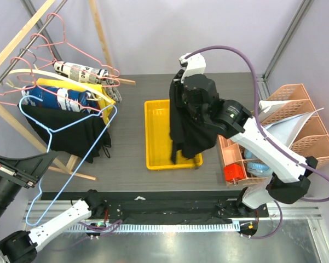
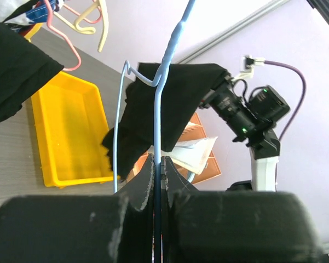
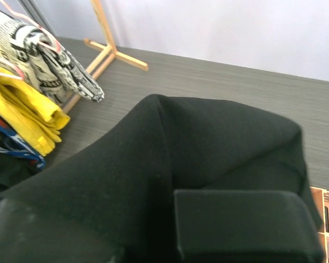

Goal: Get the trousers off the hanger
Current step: Place the trousers into the basket

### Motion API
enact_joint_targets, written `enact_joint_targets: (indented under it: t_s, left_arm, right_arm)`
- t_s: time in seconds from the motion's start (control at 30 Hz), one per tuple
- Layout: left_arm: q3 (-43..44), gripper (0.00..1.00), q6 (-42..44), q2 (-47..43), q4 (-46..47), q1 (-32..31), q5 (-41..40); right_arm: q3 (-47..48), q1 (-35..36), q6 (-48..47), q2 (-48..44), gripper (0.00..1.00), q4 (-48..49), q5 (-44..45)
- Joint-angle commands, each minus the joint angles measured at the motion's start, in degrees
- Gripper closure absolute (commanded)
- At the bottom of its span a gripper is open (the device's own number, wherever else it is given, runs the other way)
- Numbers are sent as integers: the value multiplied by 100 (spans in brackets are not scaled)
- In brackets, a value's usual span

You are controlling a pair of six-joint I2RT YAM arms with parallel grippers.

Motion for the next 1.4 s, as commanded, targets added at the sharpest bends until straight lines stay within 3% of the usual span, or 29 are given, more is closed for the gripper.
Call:
enact_joint_targets:
  t_s: [0.0, 0.27, 0.6, 0.93, 1.23, 1.37]
  left_arm:
    - [72, 100, 213, 229, 479, 27, 198]
    - [168, 100, 292, 405, 567, 27, 374]
    - [511, 100, 450, 1011, 989, 27, 901]
    - [889, 100, 863, 1574, 954, 27, 867]
    - [644, 100, 1057, 1855, 813, 27, 278]
    - [573, 100, 1197, 1969, 840, 27, 23]
  right_arm:
    - [445, -56, -215, 158, 99, 599, 51]
    - [464, -266, -646, 353, 99, 617, 95]
    - [-1249, -486, -383, 80, 99, 1161, -326]
    - [-1699, -618, -137, -395, 99, 1109, -467]
    - [-1392, -802, 636, 1195, 99, 1452, -1670]
    - [-1173, -978, 1163, 1661, 99, 1006, -2091]
